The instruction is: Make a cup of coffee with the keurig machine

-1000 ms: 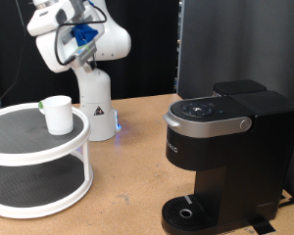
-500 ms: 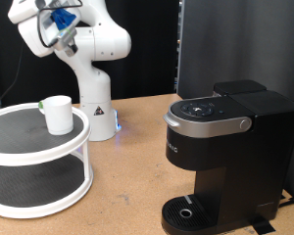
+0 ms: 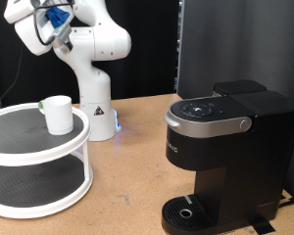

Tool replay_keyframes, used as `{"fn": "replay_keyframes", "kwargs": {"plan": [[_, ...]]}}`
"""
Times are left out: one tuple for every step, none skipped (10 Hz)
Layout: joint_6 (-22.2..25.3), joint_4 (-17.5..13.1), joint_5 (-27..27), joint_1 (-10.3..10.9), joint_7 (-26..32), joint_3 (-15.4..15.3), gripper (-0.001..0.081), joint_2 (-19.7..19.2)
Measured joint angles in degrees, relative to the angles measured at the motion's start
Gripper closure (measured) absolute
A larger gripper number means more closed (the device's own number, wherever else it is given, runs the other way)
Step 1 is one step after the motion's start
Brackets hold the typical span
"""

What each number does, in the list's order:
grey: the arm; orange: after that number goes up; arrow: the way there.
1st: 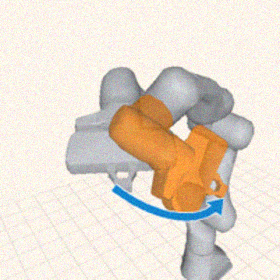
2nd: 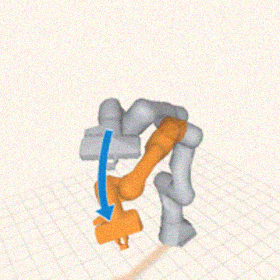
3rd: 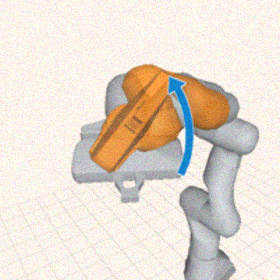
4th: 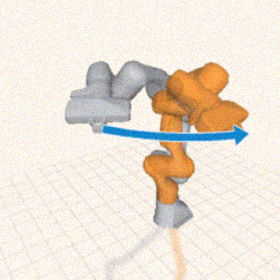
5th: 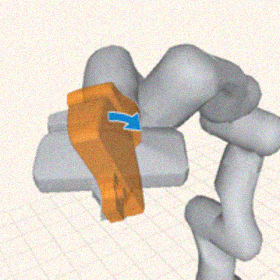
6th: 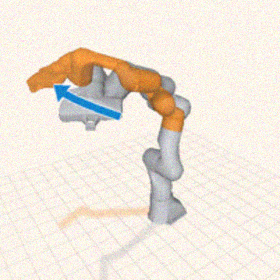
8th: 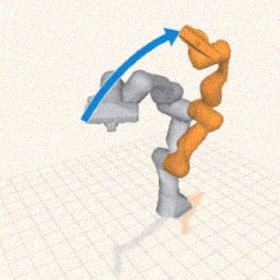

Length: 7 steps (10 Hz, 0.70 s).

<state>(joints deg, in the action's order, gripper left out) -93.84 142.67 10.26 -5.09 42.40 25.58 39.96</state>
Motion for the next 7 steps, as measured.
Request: {"fn": "replay_keyframes", "kwargs": {"plan": [[1.41,-0.25,-0.70,-0.04,2.35,1.28,0.0802,0.04],[2.45,-0.40,-1.61,-0.18,4.71,2.68,0.0802,0.21],[3.33,-0.49,-2.51,-0.41,6.44,3.95,0.0802,0.46],[3.77,-0.49,-3.98,-0.79,7.40,4.73,0.0802,0.76],[3.92,-0.46,-4.50,-1.03,7.70,4.82,0.0802,1.08],[3.82,-0.37,-4.26,-1.02,7.59,4.82,0.0802,1.05],[2.99,-0.10,-2.69,-1.08,6.95,5.09,0.0802,1.05]]}}
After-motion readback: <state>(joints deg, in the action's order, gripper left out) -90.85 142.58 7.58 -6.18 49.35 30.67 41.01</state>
